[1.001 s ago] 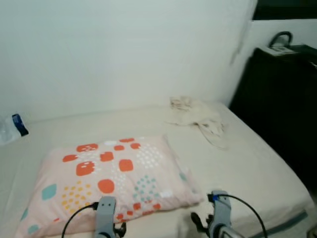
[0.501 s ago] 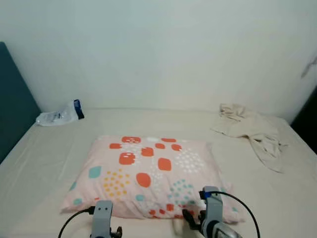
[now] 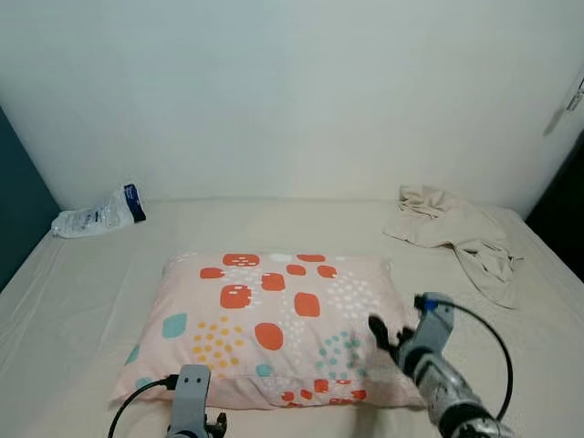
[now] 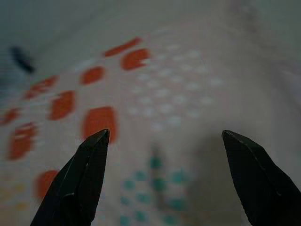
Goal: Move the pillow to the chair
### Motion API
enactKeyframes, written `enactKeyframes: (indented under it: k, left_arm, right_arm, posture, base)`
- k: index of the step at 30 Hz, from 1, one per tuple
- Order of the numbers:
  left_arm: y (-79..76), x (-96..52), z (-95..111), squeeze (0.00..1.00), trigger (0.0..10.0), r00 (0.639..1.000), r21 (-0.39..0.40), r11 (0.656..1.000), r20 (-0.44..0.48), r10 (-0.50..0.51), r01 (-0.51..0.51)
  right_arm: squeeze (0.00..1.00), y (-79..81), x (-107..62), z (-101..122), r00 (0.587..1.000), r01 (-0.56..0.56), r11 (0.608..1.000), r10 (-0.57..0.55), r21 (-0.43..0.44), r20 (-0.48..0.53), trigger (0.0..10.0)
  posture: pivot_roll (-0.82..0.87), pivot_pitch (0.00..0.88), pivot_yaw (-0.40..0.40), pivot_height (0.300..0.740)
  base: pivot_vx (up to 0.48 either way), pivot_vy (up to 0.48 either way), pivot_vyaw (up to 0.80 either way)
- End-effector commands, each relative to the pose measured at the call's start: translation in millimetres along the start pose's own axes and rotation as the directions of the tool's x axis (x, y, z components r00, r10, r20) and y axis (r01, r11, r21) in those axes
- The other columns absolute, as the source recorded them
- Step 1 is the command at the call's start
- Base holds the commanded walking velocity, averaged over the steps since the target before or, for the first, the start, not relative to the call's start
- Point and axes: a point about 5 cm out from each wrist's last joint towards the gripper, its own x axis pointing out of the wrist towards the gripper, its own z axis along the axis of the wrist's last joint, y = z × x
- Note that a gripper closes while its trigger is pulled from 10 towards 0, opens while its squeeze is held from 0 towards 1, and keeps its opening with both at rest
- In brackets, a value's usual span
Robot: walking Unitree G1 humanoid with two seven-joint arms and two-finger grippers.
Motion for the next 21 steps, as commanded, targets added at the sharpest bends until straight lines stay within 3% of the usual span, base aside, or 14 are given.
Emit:
enactKeyframes:
  k: [1, 9, 15, 21]
  left_arm:
    - [1.9, 0.5, 2.8, 0.0, 10.0, 1.0, 0.03, 1.0, 0.012, 0.007, -0.007]
    - [11.5, 2.9, 21.2, 0.0, 10.0, 0.992, 0.067, 0.994, 0.1, 0.08, -0.087]
    - [16.6, 2.5, 21.8, 0.0, 10.0, 0.991, 0.075, 0.993, 0.104, 0.088, -0.096]
    - [14.8, 2.0, 19.4, 0.0, 10.0, 0.991, 0.087, 0.992, 0.1, 0.083, -0.092]
  right_arm:
    - [0.0, 6.8, 0.9, -10.1, 0.998, -0.039, 0.997, 0.041, 0.065, -0.039, 10.0]
    - [0.0, 13.3, -0.3, -32.3, 0.993, -0.004, 0.995, 0.016, 0.102, -0.114, 10.0]
    - [0.0, -2.9, -7.7, -40.0, 0.987, 0.119, 0.976, -0.096, 0.184, -0.129, 10.0]
    - [0.0, -9.0, -11.3, -42.6, 0.985, 0.143, 0.959, -0.113, 0.245, -0.132, 10.0]
  posture:
    - [-0.01, 0.0, -0.024, 0.72]
    - [0.01, 0.0, -0.03, 0.68]
    - [0.01, 0.0, -0.026, 0.65]
    - [0.0, 0.0, -0.024, 0.625]
  base:
    - [0.0, 0.0, 0.0]
    - [0.0, 0.0, 0.0]
    - [0.0, 0.0, 0.0]
    - [0.0, 0.0, 0.0]
